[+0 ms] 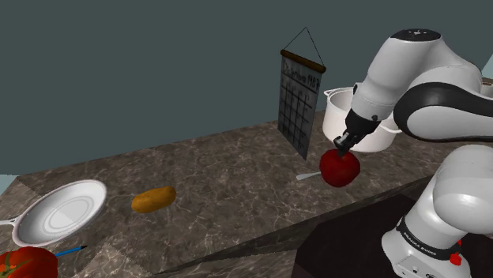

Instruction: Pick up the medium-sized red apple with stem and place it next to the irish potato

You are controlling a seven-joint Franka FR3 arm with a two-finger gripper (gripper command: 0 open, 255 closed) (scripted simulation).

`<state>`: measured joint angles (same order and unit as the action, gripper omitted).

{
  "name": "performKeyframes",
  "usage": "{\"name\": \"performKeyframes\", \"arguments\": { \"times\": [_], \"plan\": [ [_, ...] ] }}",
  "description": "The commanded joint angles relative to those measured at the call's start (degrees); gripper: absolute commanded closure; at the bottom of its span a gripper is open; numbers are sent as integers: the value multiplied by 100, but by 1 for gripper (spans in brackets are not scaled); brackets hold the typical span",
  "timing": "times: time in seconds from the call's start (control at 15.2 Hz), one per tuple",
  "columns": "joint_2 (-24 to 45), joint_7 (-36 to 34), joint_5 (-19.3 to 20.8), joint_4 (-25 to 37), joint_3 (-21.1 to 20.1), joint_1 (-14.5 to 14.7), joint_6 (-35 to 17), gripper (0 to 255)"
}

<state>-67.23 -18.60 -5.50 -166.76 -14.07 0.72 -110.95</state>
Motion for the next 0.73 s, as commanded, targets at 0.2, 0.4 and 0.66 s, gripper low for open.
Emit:
{"name": "performKeyframes", "arguments": {
  "times": [0.2,0.4,0.66],
  "plan": [
    [9,48,75,379,85,-59,364,255],
    [48,72,116,623,128,-94,565,255],
    [119,102,166,956,182,-137,823,255]
  ]
}}
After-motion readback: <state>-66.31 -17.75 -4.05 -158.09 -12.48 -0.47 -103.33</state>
